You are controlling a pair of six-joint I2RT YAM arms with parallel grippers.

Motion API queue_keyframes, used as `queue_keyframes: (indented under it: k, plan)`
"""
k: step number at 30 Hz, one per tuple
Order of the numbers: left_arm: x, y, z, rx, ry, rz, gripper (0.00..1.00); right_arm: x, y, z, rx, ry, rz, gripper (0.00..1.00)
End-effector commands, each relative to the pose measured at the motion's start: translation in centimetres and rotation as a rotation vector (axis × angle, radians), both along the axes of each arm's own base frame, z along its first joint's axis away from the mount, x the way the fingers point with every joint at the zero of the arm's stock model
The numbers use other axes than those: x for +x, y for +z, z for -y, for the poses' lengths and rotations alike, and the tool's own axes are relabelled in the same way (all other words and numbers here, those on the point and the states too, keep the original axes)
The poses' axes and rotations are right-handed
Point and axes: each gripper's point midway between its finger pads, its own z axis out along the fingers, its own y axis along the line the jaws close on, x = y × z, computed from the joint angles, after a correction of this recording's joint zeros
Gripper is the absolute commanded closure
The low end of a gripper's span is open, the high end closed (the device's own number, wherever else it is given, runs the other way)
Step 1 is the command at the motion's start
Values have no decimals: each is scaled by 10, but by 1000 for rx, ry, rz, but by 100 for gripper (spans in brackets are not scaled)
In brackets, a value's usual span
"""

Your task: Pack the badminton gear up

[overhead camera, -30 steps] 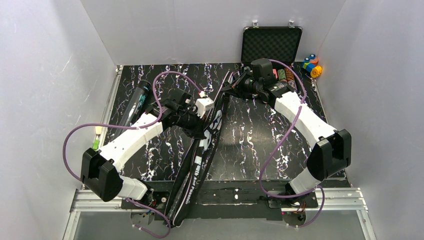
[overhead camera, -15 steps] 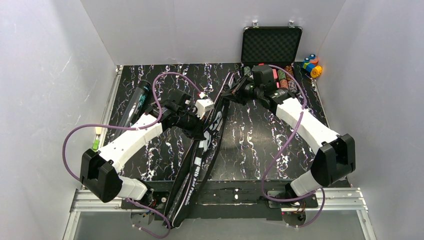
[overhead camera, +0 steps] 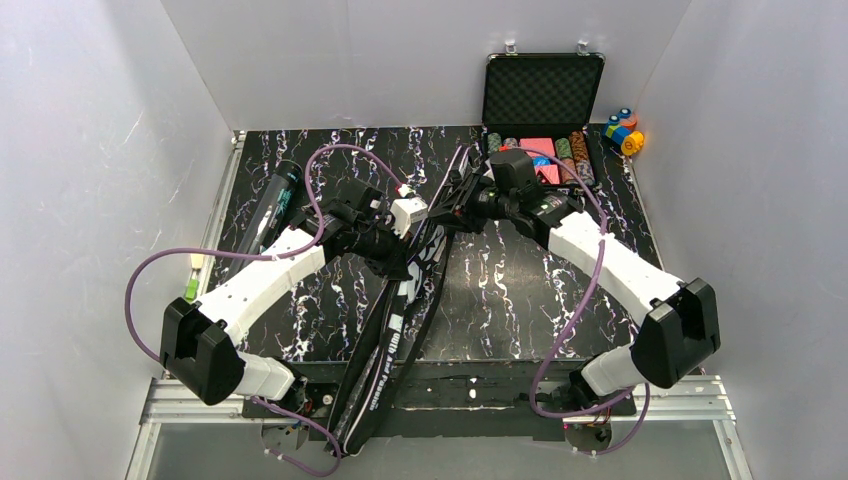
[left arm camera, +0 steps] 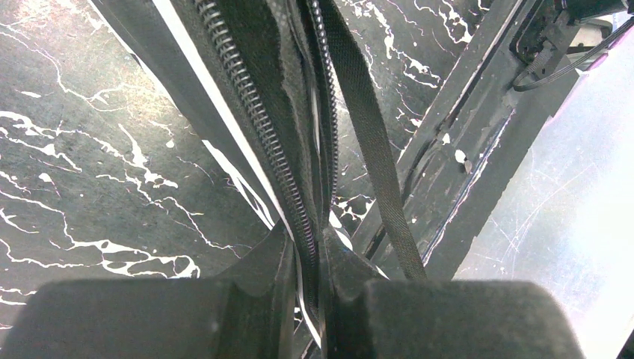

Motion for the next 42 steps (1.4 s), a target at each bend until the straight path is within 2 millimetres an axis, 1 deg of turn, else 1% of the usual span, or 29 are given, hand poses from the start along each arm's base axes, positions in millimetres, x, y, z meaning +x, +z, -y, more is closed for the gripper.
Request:
queue_keyframes:
  k: [1,3,6,9,12,14,22,28,36,42]
  plan:
    - [2,32,9,-91,-35,95,100,24,34,16,23,-82,86,65]
    - [1,32,9,-91,-36,94,100,37,46,17,49,-111,110,61]
    - [0,31,8,-90,-37,94,100,53,58,15,81,-130,121,60]
    - [0,31,8,-91,-38,93,100,65,61,13,90,-143,117,62]
    - [0,32,8,-93,-40,95,100,72,59,12,89,-146,108,63]
    - [-1,32,8,-94,-42,96,100,73,54,13,80,-144,90,63]
    - [-1,33,9,-97,-42,99,100,57,43,21,64,-144,75,60]
    - [1,36,8,-97,-37,104,100,58,41,24,51,-152,68,59]
    - [0,35,8,-96,-39,105,100,56,36,28,28,-161,66,59]
    - [1,35,8,-95,-36,105,100,56,25,35,-18,-186,57,59]
